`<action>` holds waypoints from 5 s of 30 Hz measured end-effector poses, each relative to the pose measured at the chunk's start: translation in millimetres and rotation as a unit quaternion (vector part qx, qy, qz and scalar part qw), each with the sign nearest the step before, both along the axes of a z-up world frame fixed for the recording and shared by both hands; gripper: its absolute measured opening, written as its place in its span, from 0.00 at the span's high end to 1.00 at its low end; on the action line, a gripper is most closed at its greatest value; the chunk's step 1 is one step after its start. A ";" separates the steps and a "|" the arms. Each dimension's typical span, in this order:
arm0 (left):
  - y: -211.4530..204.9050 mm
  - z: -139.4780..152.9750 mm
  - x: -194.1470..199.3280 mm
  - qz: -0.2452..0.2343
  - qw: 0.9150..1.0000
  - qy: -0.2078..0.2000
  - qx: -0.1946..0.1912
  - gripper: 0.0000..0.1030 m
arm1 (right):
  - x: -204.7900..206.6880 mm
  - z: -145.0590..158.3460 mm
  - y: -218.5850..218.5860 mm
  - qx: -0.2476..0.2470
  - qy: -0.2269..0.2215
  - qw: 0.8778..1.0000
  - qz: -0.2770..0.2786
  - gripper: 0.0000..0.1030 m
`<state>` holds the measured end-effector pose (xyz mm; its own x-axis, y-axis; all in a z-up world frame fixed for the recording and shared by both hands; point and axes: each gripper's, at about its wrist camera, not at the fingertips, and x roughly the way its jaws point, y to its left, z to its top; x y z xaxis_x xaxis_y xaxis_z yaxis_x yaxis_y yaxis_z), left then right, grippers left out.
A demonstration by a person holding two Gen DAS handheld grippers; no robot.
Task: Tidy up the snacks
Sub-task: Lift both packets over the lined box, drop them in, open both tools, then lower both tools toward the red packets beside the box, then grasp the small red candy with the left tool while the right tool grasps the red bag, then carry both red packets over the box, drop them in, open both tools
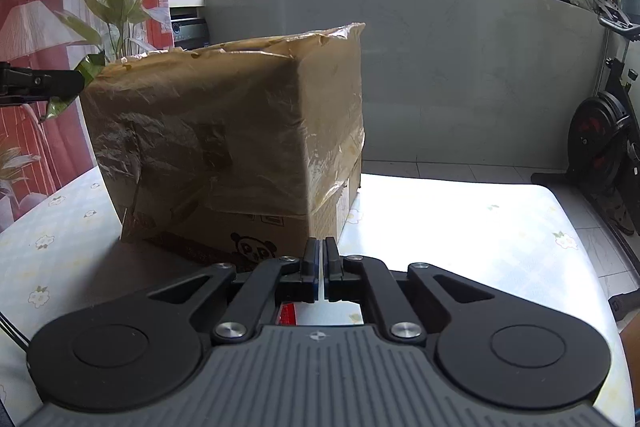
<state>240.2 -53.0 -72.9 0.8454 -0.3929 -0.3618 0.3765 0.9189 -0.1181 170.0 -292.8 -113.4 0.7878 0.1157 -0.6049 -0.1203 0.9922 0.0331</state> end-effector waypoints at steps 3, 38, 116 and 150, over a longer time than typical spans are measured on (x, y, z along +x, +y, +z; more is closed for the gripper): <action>4.8 -9.9 1.0 0.007 1.000 0.023 0.006 0.61 | -3.9 -23.7 -2.7 0.009 0.054 0.998 0.004 0.93; 10.5 51.8 102.6 0.063 0.998 -0.004 0.018 0.61 | 86.8 104.2 55.6 0.043 -0.115 0.990 0.071 0.83; -97.7 -171.0 95.4 -0.133 0.966 0.222 -0.015 0.78 | -13.3 -83.3 27.6 -0.038 0.058 0.996 0.052 0.61; -98.8 -134.7 74.6 -0.176 0.966 0.186 -0.021 0.92 | 8.6 -53.5 31.2 -0.031 0.032 0.993 0.111 0.90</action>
